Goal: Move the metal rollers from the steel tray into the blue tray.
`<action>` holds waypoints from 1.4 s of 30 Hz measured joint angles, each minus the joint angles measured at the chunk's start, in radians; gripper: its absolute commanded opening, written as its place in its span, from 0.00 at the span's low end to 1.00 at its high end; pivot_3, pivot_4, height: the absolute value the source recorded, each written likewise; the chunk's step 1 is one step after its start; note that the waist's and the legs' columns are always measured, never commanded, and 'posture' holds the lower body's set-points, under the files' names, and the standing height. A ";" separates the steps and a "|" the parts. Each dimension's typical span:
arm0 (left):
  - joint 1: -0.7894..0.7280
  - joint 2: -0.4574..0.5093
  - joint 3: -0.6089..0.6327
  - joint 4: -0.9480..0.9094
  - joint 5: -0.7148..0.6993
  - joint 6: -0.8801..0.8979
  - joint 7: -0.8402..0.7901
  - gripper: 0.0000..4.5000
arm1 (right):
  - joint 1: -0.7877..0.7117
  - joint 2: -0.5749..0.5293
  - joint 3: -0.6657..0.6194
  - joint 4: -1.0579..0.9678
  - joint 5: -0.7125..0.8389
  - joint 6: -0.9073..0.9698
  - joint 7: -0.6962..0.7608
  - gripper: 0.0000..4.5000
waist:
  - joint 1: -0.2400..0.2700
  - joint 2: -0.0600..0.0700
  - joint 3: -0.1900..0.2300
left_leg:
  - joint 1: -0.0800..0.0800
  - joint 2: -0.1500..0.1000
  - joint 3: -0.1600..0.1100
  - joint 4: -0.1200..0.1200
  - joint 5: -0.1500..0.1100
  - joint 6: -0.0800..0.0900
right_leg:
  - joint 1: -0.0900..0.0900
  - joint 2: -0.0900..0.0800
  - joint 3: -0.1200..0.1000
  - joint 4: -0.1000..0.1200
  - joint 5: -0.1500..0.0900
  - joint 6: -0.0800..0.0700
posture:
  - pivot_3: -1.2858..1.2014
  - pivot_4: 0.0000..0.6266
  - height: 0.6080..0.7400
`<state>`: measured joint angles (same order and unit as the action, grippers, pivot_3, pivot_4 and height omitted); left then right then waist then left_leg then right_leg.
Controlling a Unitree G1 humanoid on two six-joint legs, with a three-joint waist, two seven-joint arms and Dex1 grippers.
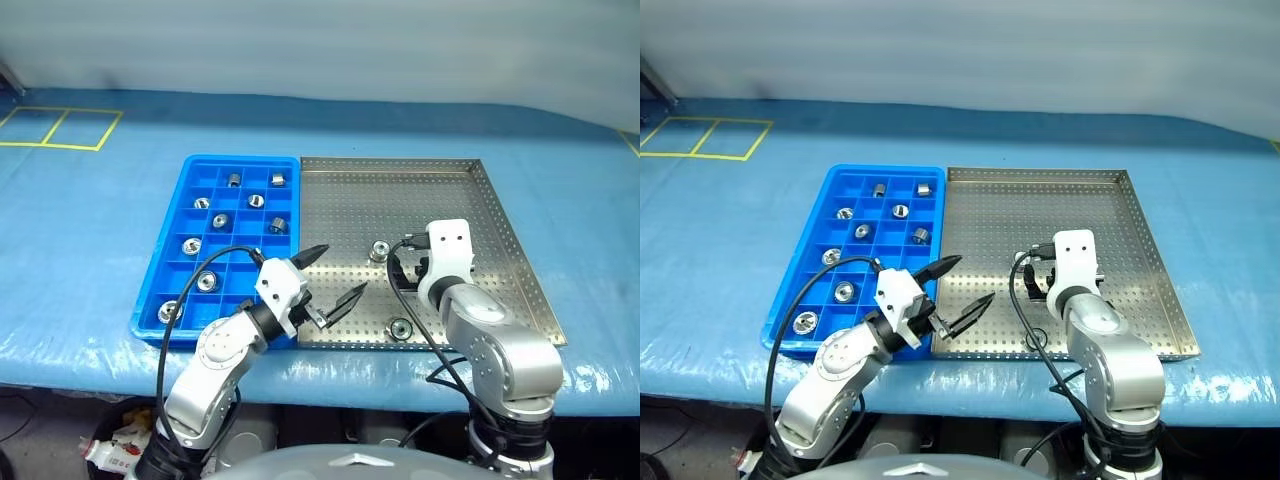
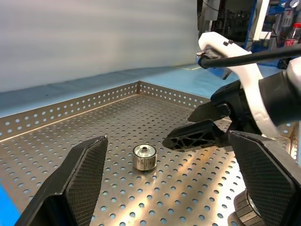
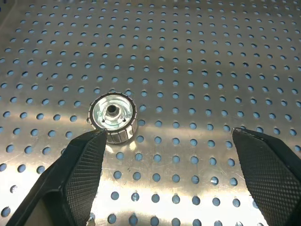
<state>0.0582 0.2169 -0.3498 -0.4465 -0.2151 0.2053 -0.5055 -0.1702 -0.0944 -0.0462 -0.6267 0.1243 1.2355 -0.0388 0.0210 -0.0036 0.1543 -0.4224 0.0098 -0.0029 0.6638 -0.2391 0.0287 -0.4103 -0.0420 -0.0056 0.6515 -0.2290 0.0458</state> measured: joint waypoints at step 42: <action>0.001 -0.049 0.015 0.000 0.017 -0.003 0.075 1.00 | -0.080 0.046 0.059 0.431 -0.020 -0.352 0.079 0.38 | 0.011 0.000 0.000 | 0.007 0.002 0.008 -0.001 0.000 0.000 | -0.001 -0.001 0.011 0.008 -0.002 0.002 | 0.59 0.24 1.00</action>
<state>0.0594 0.1683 -0.3351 -0.4461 -0.1979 0.2026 -0.4304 -0.2502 -0.0480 0.0125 -0.1958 0.1043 0.8833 0.0401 0.0317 -0.0041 0.1546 -0.4153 0.0123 0.0053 0.6624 -0.2390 0.0291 -0.4112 -0.0431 0.0050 0.6595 -0.2311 0.0480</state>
